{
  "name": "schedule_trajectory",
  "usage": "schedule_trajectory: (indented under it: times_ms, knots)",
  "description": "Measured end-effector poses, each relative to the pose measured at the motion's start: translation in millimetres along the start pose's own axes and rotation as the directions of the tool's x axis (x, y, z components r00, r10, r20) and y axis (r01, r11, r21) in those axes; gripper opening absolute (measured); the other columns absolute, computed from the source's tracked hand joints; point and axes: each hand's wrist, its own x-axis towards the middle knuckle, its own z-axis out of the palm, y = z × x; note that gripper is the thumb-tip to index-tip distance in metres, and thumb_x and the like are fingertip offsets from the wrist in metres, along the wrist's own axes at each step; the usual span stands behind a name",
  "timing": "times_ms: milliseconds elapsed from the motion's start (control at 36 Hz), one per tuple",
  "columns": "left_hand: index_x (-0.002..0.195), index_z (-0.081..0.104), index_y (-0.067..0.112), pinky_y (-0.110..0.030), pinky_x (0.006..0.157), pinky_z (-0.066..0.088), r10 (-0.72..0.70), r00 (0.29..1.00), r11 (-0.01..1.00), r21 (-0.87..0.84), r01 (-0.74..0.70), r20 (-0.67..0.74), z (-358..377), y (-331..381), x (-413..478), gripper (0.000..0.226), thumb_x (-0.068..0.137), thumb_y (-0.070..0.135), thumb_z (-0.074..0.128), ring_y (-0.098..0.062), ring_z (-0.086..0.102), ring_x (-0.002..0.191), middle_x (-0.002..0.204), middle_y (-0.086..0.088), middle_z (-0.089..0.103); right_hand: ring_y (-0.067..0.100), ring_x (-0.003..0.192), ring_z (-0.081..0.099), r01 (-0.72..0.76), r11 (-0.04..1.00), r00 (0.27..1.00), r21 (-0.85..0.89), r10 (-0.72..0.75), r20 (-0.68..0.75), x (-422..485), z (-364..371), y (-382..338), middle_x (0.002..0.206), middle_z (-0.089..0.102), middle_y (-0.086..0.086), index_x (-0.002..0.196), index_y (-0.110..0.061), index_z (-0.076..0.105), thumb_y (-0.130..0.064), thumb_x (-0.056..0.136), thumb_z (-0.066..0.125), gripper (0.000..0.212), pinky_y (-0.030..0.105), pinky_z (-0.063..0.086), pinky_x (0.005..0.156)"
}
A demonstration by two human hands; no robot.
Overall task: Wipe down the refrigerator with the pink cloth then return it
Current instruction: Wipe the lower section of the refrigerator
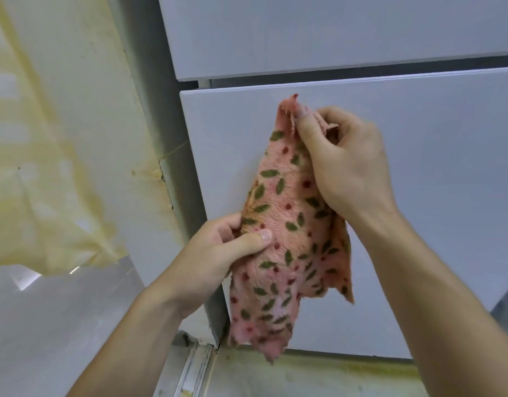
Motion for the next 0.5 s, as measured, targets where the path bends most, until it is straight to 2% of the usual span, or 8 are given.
schedule_trajectory:
  times_ms: [83, 139, 194, 278, 361, 417, 500]
  knots:
    - [0.116, 0.075, 0.008, -0.036, 0.098, 0.06, -0.048, 0.997, 0.986, -0.159, 0.056, 0.056, 10.8, 4.7, 1.2, 0.031, 0.088, 0.016, 0.065, -0.033, 0.072, 0.116, 0.124, -0.02, 0.074, 0.013, 0.059, 0.052, 0.043, 0.984, 0.997, -0.171, -0.031, 0.077, 1.0, -15.3, 1.2, 0.061, 0.058, 0.002, 0.076, -0.008, 0.06, -0.054, 0.104, 0.056, 0.054, 0.029, 0.039, 0.057]
    - [0.12, 0.073, 0.004, -0.04, 0.1, 0.059, -0.052, 0.996, 0.951, -0.301, 0.073, 0.078, 17.8, 9.8, 1.9, 0.036, 0.086, 0.012, 0.062, -0.035, 0.071, 0.118, 0.128, -0.023, 0.071, 0.016, 0.069, 0.059, 0.033, 0.952, 0.99, -0.303, 0.011, 0.14, -0.4, -24.8, 0.5, 0.068, 0.064, -0.003, 0.079, -0.014, 0.062, -0.064, 0.102, 0.05, 0.056, 0.038, 0.046, 0.066]
    - [0.116, 0.076, 0.004, -0.039, 0.098, 0.06, -0.029, 0.996, 0.922, -0.384, 0.057, 0.078, 23.3, 16.3, 1.5, 0.036, 0.086, 0.011, 0.058, -0.034, 0.072, 0.115, 0.127, -0.024, 0.072, 0.019, 0.081, 0.062, -0.006, 0.908, 0.98, -0.418, 0.089, 0.179, -2.7, -34.8, -1.7, 0.076, 0.067, -0.008, 0.085, -0.023, 0.064, -0.073, 0.099, 0.039, 0.057, 0.038, 0.047, 0.072]
    - [0.107, 0.082, 0.009, -0.035, 0.09, 0.062, 0.026, 0.999, 0.905, -0.426, -0.004, 0.044, 26.8, 25.7, 0.0, 0.034, 0.084, 0.012, 0.058, -0.029, 0.075, 0.109, 0.12, -0.02, 0.075, 0.025, 0.084, 0.064, -0.01, 0.871, 0.981, -0.491, 0.103, 0.163, -4.6, -49.7, -3.2, 0.078, 0.069, -0.007, 0.079, -0.026, 0.057, -0.078, 0.098, 0.025, 0.064, 0.043, 0.051, 0.078]
    - [0.107, 0.081, 0.007, -0.033, 0.085, 0.063, 0.062, 0.998, 0.91, -0.411, -0.06, -0.008, 26.9, 32.6, -0.2, 0.034, 0.077, 0.017, 0.067, -0.029, 0.075, 0.109, 0.119, -0.019, 0.076, 0.027, 0.081, 0.068, -0.08, 0.876, 0.972, -0.476, 0.175, 0.159, -3.3, -64.0, -2.3, 0.076, 0.073, -0.001, 0.083, -0.02, 0.065, -0.079, 0.098, 0.015, 0.078, 0.047, 0.054, 0.083]
    - [0.112, 0.076, 0.006, -0.033, 0.084, 0.063, 0.087, 0.996, 0.918, -0.384, -0.094, -0.035, 26.3, 34.7, 1.2, 0.033, 0.082, 0.014, 0.064, -0.029, 0.076, 0.106, 0.116, -0.019, 0.076, 0.023, 0.072, 0.071, -0.196, 0.878, 0.907, -0.436, 0.331, 0.259, -3.1, -70.8, -3.5, 0.069, 0.075, 0.002, 0.079, -0.015, 0.073, -0.083, 0.094, 0.008, 0.095, 0.046, 0.056, 0.085]
    - [0.114, 0.072, 0.008, -0.031, 0.082, 0.062, 0.149, 0.987, 0.924, -0.347, -0.162, -0.064, 28.0, 36.4, 2.7, 0.028, 0.089, 0.012, 0.063, -0.025, 0.077, 0.1, 0.109, -0.015, 0.076, 0.02, 0.069, 0.076, -0.358, 0.865, 0.729, -0.351, 0.494, 0.475, -4.8, -75.0, -2.5, 0.069, 0.077, 0.006, 0.079, -0.011, 0.079, -0.091, 0.081, 0.006, 0.109, 0.045, 0.06, 0.087]
